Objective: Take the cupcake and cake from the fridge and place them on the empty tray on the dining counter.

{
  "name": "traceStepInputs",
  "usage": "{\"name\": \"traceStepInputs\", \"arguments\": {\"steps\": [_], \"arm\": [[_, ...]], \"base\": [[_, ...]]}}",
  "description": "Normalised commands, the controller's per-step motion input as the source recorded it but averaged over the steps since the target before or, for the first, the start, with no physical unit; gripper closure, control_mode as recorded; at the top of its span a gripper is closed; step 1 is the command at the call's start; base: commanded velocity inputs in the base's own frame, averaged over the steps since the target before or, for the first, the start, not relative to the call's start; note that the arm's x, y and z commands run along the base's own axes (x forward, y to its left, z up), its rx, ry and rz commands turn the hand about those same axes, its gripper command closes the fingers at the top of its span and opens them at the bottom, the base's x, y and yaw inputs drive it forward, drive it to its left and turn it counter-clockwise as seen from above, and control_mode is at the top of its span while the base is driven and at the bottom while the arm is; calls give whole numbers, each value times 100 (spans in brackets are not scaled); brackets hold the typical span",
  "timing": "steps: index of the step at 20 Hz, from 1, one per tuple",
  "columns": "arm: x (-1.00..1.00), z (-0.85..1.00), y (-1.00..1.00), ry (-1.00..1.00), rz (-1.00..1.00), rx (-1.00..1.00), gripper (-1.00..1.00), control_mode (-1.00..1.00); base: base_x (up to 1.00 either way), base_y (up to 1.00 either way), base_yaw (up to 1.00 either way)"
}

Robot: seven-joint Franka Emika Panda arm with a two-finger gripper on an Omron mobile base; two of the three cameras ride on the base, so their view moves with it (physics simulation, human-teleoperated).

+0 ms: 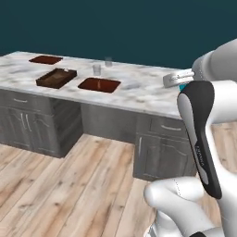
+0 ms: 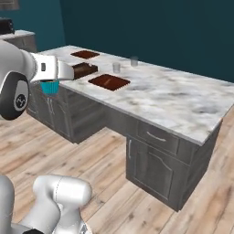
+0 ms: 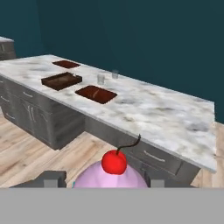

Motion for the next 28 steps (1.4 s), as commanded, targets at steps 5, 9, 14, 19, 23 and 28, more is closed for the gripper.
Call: {"name": "traceStepInputs", "arguments": {"steps": [5,9,14,19,23,28], "arm": [[0,0,0,0,0,0,100,100],[0,0,0,0,0,0,100,100],[0,0,0,0,0,0,100,100],[0,0,0,0,0,0,100,100],[0,0,0,0,0,0,100,100],[0,0,0,0,0,0,100,100]], "base": [[97,100,-14],[88,100,-15],[82,100,-14],[76,100,-14],[68,100,-13],[66,100,-12]]}}
